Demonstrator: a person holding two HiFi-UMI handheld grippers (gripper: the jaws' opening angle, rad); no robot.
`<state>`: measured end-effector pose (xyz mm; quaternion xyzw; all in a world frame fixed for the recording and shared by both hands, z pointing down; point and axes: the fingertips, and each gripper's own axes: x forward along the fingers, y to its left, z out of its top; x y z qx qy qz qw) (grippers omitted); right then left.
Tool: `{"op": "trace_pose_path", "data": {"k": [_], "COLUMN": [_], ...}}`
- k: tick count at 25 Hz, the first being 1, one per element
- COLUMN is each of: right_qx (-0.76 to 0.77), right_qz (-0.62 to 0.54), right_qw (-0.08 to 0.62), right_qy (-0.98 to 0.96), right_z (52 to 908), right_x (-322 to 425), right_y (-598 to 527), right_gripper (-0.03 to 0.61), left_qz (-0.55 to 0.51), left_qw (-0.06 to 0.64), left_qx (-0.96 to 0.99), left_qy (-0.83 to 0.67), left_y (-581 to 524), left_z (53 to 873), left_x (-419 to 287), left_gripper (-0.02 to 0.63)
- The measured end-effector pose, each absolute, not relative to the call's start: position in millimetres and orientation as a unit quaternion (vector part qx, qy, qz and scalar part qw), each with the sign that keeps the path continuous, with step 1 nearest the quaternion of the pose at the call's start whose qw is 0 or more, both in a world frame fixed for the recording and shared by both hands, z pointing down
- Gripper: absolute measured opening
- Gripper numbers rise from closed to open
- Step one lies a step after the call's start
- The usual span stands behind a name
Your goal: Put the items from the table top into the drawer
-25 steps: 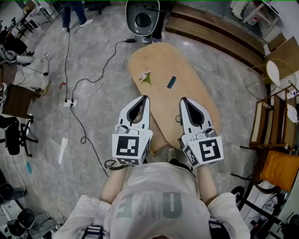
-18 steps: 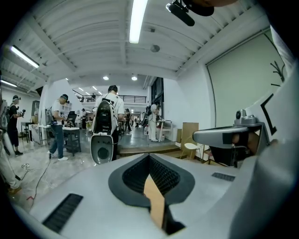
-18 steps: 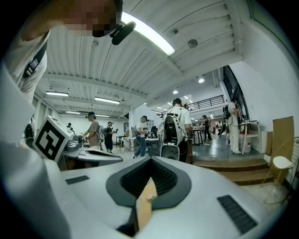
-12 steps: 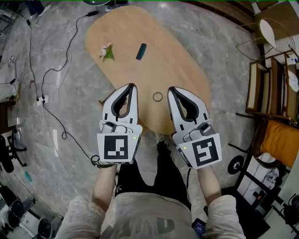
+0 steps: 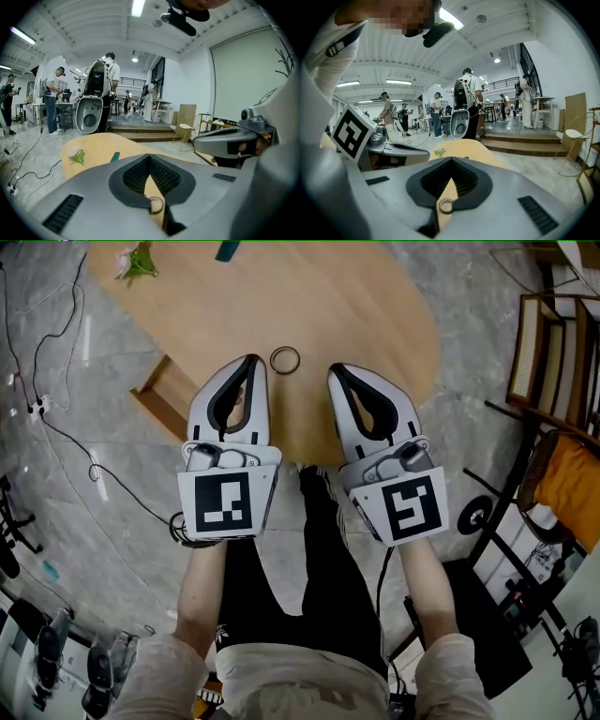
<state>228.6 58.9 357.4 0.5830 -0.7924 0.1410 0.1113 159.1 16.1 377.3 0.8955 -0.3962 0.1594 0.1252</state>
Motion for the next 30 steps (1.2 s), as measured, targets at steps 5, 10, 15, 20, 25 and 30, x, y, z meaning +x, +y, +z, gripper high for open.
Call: {"op": "trace_pose_path", "data": {"k": [5, 10, 15, 20, 25, 30], "right_qx": [0.572, 0.565, 0.556, 0.550, 0.545, 0.535], "right_qz": [0.161, 0.160, 0.161, 0.170, 0.175, 0.180], "right_qw": [0.129, 0.125, 0.132, 0.145, 0.150, 0.165], "right_qy": [-0.794, -0.800, -0.805, -0.805, -0.806, -0.809], "right_z": [392, 397, 397, 405, 412, 421], "right_x": [228, 228, 227, 228, 230, 231], "right_y": [64, 62, 62, 63, 65, 70], "right_gripper": [0.006, 0.006, 0.005, 0.005, 0.005, 0.006], "left_qz": [0.174, 0.189, 0.231, 0.289, 0.349, 0.381], "left_qw": [0.124, 0.130, 0.174, 0.201, 0.213, 0.227], "left_qx": [0.895, 0.896, 0.902, 0.882, 0.857, 0.837], "left_qy": [-0.391, -0.381, -0.320, -0.313, -0.313, -0.321], "left_y": [18, 24, 35, 32, 36, 38], "left_z": [408, 422, 449, 505, 558, 586], "left_x": [168, 175, 188, 191, 198, 200], "left_gripper": [0.008, 0.009, 0.272, 0.328, 0.328, 0.328]}}
